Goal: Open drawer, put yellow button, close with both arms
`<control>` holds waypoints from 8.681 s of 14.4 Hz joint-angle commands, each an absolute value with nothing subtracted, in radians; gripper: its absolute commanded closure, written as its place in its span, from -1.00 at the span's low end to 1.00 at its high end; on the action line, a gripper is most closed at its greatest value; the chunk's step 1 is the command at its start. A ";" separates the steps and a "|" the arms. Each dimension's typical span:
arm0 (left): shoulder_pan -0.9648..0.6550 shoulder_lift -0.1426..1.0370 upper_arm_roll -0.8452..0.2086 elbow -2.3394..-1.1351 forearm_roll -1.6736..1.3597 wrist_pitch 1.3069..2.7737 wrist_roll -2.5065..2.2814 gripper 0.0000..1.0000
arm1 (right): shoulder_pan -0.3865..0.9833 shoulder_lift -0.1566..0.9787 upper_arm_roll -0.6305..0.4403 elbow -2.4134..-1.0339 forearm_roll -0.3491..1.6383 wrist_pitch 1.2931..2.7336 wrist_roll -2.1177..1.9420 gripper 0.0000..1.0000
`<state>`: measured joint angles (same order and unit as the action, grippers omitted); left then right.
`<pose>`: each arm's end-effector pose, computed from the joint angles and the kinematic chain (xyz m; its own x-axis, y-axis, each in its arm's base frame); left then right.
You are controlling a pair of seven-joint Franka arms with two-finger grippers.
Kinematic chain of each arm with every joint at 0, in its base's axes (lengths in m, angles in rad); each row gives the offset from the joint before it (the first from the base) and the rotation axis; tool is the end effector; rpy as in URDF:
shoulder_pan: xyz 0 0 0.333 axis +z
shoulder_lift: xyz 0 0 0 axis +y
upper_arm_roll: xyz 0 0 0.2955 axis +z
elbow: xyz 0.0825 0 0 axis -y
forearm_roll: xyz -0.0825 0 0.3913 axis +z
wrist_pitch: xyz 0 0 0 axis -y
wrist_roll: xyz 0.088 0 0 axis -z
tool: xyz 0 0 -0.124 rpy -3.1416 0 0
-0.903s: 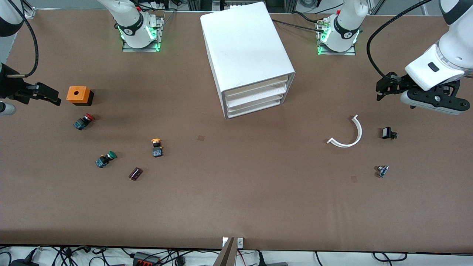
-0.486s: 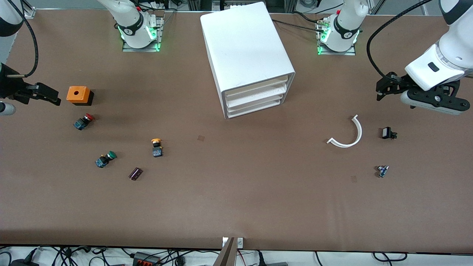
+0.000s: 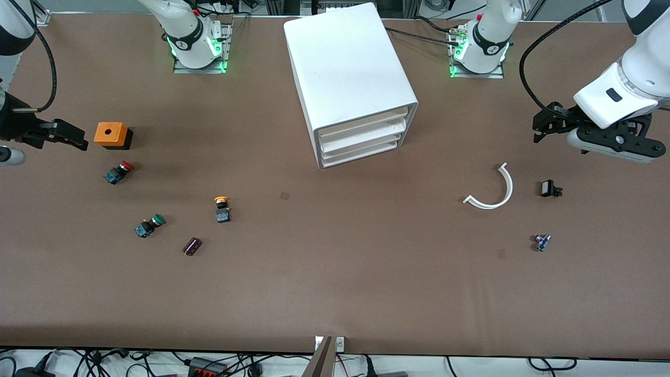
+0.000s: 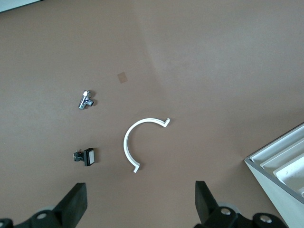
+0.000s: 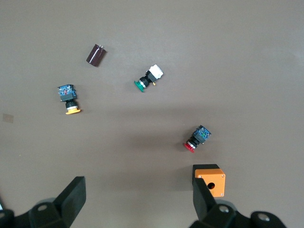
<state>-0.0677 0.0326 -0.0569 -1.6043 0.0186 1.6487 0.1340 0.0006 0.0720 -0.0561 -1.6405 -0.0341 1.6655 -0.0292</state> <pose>0.5733 -0.0692 0.5592 0.9664 -0.2571 0.0095 -0.2569 -0.9663 -0.0181 0.5836 -0.0355 0.5204 0.9986 -0.0231 -0.0480 -0.0213 -0.9991 0.0364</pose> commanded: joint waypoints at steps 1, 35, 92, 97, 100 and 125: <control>-0.064 0.044 -0.061 -1.574 0.032 1.625 0.132 -1.00 | 0.009 0.097 -0.048 -1.649 -0.034 1.695 -0.038 -1.00; -0.120 0.491 -0.064 -1.826 -1.089 1.411 0.852 -0.89 | 0.284 0.718 -0.037 -1.600 0.061 2.157 -0.046 -1.00; -0.048 0.649 -0.031 -1.417 -0.160 1.536 0.028 -1.00 | 0.838 0.775 0.043 -0.971 0.064 1.873 0.528 1.00; -0.075 0.644 -0.032 -1.411 -0.017 1.536 -0.167 -1.00 | 0.864 0.785 0.048 -0.973 0.064 1.871 0.595 1.00; -0.048 0.646 -0.032 -1.414 -0.054 1.543 -0.156 -1.00 | 0.868 0.784 0.048 -0.974 0.066 1.842 0.600 1.00; -0.117 0.563 -0.287 -1.433 -0.138 1.736 -0.783 -1.00 | 0.444 0.698 -0.074 -0.903 0.031 1.655 0.441 -1.00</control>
